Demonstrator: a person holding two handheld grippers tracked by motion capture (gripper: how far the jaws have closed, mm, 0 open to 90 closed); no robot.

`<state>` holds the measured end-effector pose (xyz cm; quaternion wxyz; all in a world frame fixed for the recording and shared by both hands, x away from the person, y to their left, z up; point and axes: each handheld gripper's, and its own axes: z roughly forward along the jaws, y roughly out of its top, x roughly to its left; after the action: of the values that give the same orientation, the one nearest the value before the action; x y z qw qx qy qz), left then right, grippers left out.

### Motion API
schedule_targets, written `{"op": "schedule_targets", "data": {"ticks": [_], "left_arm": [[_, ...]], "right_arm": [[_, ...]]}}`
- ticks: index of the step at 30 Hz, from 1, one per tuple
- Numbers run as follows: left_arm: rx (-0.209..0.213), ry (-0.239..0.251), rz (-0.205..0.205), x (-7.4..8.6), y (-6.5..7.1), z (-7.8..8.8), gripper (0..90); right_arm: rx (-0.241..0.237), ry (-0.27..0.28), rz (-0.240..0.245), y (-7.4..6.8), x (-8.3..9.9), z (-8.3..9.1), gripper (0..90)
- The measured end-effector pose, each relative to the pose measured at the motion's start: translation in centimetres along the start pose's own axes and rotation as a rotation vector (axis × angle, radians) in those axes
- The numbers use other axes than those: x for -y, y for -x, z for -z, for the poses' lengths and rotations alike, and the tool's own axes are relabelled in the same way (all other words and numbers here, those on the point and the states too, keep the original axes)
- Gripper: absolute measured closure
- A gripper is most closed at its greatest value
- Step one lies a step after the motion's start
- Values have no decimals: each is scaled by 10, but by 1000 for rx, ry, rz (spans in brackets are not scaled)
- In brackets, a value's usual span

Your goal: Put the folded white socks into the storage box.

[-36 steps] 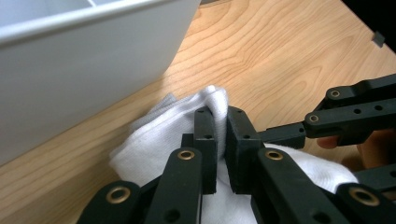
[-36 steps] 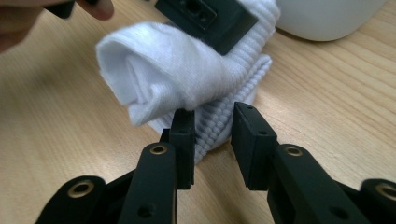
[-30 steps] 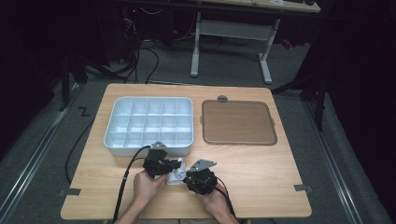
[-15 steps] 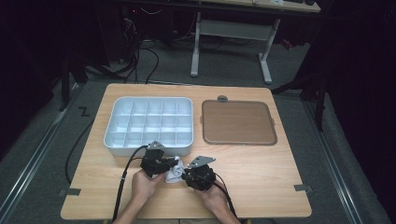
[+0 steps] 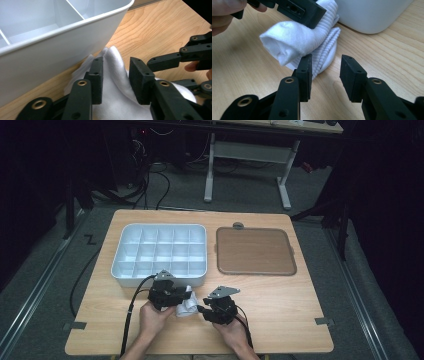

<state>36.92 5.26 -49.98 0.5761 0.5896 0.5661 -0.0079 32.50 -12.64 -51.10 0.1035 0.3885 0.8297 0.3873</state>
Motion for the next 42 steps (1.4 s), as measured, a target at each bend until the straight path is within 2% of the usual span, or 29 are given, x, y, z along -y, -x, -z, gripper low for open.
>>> {"op": "schedule_targets", "data": {"ticks": [7, 21, 25, 26, 31, 36, 42], "left_arm": [[13, 9, -4, -2, 4, 4, 562], [33, 34, 1, -7, 6, 17, 507], [13, 49, -6, -10, 3, 25, 507], [9, 52, -9, -10, 1, 27, 508], [-22, 60, -7, -10, -8, 34, 513], [-38, 59, -6, -4, -13, 34, 511], [-45, 55, -25, 3, -14, 32, 506]], "right_arm": [[7, 7, 15, -3, 0, 10, 654], [21, 46, 30, -3, -2, 30, 709], [17, 56, 40, -9, -6, 34, 720], [16, 60, 57, -10, -8, 34, 723], [7, 77, 85, -19, -17, 37, 732], [-7, 80, 106, -26, -27, 33, 744], [-27, 73, 147, -38, -39, 23, 749]]}}
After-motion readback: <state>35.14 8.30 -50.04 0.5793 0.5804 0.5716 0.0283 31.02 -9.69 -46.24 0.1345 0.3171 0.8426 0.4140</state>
